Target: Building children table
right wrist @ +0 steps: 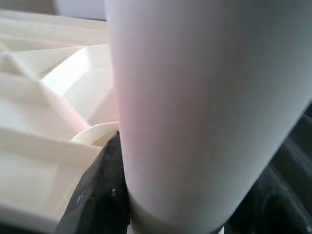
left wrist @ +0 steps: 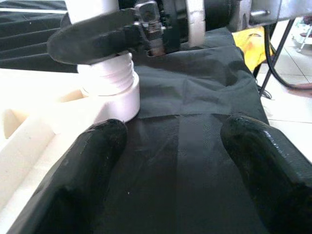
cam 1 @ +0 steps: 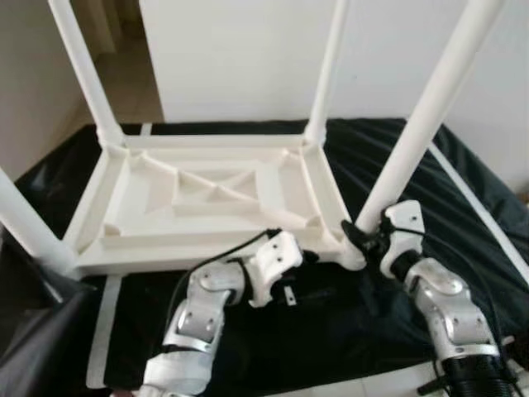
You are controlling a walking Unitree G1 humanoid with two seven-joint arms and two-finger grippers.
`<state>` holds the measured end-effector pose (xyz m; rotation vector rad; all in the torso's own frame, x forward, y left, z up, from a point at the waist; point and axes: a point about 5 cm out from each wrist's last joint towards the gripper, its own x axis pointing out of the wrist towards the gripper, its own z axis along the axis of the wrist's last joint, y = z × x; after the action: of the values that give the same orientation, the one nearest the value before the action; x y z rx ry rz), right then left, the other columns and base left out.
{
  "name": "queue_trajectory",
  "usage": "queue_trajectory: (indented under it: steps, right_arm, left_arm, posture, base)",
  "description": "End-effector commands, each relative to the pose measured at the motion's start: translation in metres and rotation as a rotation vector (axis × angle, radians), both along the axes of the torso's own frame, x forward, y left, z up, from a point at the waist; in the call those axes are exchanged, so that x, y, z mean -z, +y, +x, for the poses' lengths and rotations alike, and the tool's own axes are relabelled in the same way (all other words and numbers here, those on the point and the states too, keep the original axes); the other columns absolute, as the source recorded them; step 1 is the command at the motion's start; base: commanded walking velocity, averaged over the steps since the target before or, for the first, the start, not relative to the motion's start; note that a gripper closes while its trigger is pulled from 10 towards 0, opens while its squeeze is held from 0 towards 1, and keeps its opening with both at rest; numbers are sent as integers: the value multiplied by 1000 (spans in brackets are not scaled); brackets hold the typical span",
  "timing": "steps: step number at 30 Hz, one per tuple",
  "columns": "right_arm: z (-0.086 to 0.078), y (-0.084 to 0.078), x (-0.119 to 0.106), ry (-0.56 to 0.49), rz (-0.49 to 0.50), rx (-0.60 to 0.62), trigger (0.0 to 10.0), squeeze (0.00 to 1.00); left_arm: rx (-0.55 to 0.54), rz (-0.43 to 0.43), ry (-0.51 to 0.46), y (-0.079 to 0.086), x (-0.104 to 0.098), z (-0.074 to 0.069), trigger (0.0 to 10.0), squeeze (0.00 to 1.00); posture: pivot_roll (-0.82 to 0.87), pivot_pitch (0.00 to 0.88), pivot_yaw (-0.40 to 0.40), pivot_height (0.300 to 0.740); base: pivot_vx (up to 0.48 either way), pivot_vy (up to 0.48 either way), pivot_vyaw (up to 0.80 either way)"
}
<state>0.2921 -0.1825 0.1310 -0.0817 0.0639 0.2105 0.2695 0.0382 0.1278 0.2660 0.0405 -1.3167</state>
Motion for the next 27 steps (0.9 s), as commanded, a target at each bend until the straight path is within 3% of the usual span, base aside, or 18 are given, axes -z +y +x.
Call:
queue_trajectory:
  steps: [1, 6, 9, 11, 13, 16, 27]
  right_arm:
    - [-5, -5, 19, 93, -33, 101, 10000, 0]
    - [-8, 3, 22, 111, 37, 302, 10000, 0]
    - [-9, 5, 22, 110, 53, 355, 10000, 0]
    - [-14, 14, 26, 123, 98, 461, 10000, 0]
    - [-16, 18, 26, 128, 111, 491, 10000, 0]
    - [-18, 33, 25, 126, 132, 434, 10000, 0]
    - [-15, 30, 12, 51, 118, 405, 10000, 0]
  left_arm:
    - [-220, -37, -41, 5, -3, 9, 10000, 0]
    - [-229, -45, -42, 6, -4, 9, 10000, 0]
    - [-229, -47, -42, 6, -4, 8, 10000, 0]
    - [-228, -52, -44, 4, -5, 8, 10000, 0]
    - [-228, -54, -44, 4, -5, 8, 10000, 0]
    - [-227, -59, -46, 3, -7, 9, 10000, 0]
    - [-199, -53, -49, 1, -7, 9, 10000, 0]
  posture:
    - [-5, 0, -71, 740]
    - [1, 0, -78, 740]
    - [0, 0, -79, 740]
    - [2, 0, -79, 740]
    - [2, 0, -79, 740]
    - [-6, 0, -73, 740]
    - [-30, 0, -51, 740]
  base:
    - [0, 0, 0]
    - [0, 0, 0]
    - [0, 0, 0]
    - [0, 0, 0]
    - [0, 0, 0]
    - [0, 0, 0]
    - [0, 0, 0]
